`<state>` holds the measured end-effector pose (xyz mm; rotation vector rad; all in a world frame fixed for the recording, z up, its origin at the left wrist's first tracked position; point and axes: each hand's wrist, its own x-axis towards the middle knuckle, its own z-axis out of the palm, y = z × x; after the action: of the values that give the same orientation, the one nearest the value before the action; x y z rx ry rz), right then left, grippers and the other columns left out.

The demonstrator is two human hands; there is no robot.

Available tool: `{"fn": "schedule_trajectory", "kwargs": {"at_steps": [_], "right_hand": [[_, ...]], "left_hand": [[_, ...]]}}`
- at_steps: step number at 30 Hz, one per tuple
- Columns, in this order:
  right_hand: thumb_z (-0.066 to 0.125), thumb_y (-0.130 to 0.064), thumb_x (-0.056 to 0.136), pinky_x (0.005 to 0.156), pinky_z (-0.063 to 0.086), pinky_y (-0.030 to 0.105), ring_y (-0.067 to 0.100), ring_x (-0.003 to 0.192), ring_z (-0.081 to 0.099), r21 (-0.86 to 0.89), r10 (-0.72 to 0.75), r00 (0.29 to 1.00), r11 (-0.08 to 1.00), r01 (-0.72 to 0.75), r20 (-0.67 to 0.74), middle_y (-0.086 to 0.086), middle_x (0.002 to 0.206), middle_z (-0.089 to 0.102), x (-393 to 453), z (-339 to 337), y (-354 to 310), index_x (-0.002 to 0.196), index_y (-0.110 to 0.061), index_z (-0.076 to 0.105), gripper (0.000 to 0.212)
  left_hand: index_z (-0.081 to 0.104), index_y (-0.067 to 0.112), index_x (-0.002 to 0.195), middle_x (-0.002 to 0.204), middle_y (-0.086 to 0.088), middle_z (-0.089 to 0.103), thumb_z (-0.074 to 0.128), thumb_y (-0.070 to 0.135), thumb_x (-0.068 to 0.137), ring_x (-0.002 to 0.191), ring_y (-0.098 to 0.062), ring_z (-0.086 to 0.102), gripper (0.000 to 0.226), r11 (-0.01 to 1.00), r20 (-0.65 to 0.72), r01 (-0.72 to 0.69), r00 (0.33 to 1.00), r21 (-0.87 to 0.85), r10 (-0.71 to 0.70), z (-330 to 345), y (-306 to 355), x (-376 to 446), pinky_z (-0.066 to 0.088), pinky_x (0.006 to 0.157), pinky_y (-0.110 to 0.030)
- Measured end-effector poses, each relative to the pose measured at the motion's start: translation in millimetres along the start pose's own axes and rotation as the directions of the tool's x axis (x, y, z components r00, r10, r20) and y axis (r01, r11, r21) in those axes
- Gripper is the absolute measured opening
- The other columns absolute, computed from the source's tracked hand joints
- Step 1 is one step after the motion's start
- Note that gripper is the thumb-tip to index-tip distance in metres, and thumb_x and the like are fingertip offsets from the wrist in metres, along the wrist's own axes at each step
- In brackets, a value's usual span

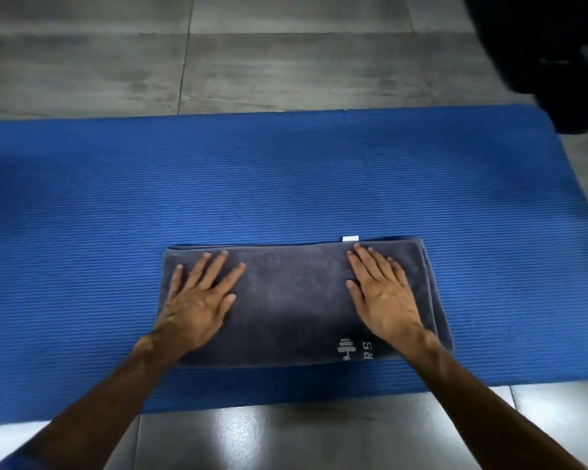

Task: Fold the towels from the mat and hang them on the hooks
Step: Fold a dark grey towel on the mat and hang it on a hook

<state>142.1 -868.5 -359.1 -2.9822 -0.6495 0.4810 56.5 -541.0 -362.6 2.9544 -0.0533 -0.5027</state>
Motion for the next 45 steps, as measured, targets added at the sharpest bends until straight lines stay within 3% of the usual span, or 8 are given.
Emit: {"fn": "schedule_trajectory", "kwargs": {"at_steps": [4, 9, 13, 19, 24, 27, 39, 45], "right_hand": [[0.008, -0.050, 0.096, 0.119, -0.004, 0.043, 0.024, 0.150, 0.009, -0.090, 0.010, 1.000, 0.996, -0.009, 0.013, 0.000, 0.163, 0.016, 3.8, 4.7, 6.4, 0.154, -0.021, 0.019, 0.066], [0.029, -0.043, 0.098, 0.117, 0.010, 0.044, 0.029, 0.139, 0.038, -0.075, -0.022, 0.980, 0.997, 0.007, -0.197, 0.009, 0.147, 0.047, -16.0, 2.1, -29.3, 0.137, -0.015, 0.053, 0.054], [0.039, -0.038, 0.096, 0.114, 0.023, 0.045, 0.029, 0.135, 0.042, 0.096, -0.164, 0.953, 0.976, 0.194, -0.253, 0.007, 0.142, 0.051, -35.3, 12.5, -72.6, 0.126, -0.016, 0.062, 0.044], [0.045, -0.038, 0.094, 0.107, 0.037, 0.040, 0.024, 0.127, 0.047, 0.344, -0.222, 0.944, 0.891, 0.298, -0.244, 0.002, 0.138, 0.052, -42.0, 3.4, -131.5, 0.120, -0.021, 0.061, 0.036], [0.064, -0.050, 0.085, 0.097, 0.049, 0.026, -0.003, 0.100, 0.061, 0.971, -0.001, 0.978, 0.114, -0.209, 0.211, -0.013, 0.117, 0.065, -36.7, -52.0, -132.2, 0.128, -0.034, 0.055, 0.047], [0.069, -0.033, 0.087, 0.084, 0.051, 0.017, 0.000, 0.097, 0.066, 0.964, 0.080, 0.961, -0.046, -0.261, 0.264, -0.010, 0.102, 0.072, -33.0, -67.7, -101.0, 0.116, -0.027, 0.064, 0.030], [0.056, -0.005, 0.090, 0.105, 0.044, 0.039, 0.018, 0.115, 0.059, 0.884, 0.463, 0.874, 0.335, -0.325, 0.145, -0.004, 0.117, 0.066, -41.0, -35.2, 59.1, 0.131, -0.024, 0.054, 0.046], [0.046, -0.044, 0.085, 0.080, 0.048, 0.044, 0.032, 0.092, 0.058, 0.263, 0.225, 0.874, 0.958, -0.116, -0.431, 0.009, 0.106, 0.061, -69.0, -23.2, 7.5, 0.119, -0.014, 0.058, 0.047]], "left_hand": [[0.029, 0.026, 0.150, 0.160, -0.007, 0.017, 0.027, 0.052, 0.089, 0.145, -0.032, 0.018, 0.066, 0.951, -0.066, 0.285, 0.953, -0.122, -0.295, -9.4, -18.7, -13.7, 0.017, 0.113, -0.056], [0.050, 0.005, 0.128, 0.119, -0.023, 0.057, 0.066, 0.043, 0.072, 0.108, -0.043, 0.051, 0.070, 0.720, -0.003, 0.561, 0.788, -0.410, -0.615, 3.4, -36.3, -53.6, 0.043, 0.092, -0.052], [0.062, 0.002, 0.108, 0.104, -0.024, 0.068, 0.083, 0.015, 0.070, 0.096, -0.036, 0.065, 0.046, 0.296, 0.271, 0.602, 0.673, -0.742, -0.688, 0.9, -41.7, -51.5, 0.050, 0.091, -0.051], [0.064, 0.010, 0.076, 0.078, -0.017, 0.069, 0.070, -0.006, 0.078, 0.077, -0.027, 0.065, 0.017, 0.300, 0.213, 0.487, 0.747, -0.820, -0.630, -26.9, -2.5, -48.6, 0.054, 0.072, -0.031], [0.053, 0.013, 0.065, 0.058, 0.009, 0.059, 0.075, -0.001, 0.073, 0.052, -0.001, 0.050, 0.027, 0.590, -0.064, 0.179, 0.929, -0.787, -0.366, -66.5, 94.5, -41.5, 0.041, 0.054, -0.013], [0.060, 0.024, 0.083, 0.081, 0.010, 0.067, 0.071, 0.021, 0.071, 0.074, -0.004, 0.064, 0.015, 0.603, -0.101, 0.015, 0.982, -0.797, -0.158, -75.9, 152.6, -37.2, 0.052, 0.071, -0.023], [0.062, 0.030, 0.082, 0.091, 0.014, 0.063, 0.070, 0.008, 0.077, 0.083, -0.005, 0.063, 0.024, 0.663, -0.155, -0.020, 0.977, -0.748, -0.145, -28.6, 149.8, -47.9, 0.045, 0.060, -0.010], [0.058, 0.037, 0.092, 0.100, 0.018, 0.062, 0.066, 0.014, 0.076, 0.092, 0.002, 0.060, 0.030, 0.678, -0.123, 0.075, 0.963, -0.732, -0.239, -11.5, 125.0, -52.2, 0.050, 0.071, -0.021]]}}
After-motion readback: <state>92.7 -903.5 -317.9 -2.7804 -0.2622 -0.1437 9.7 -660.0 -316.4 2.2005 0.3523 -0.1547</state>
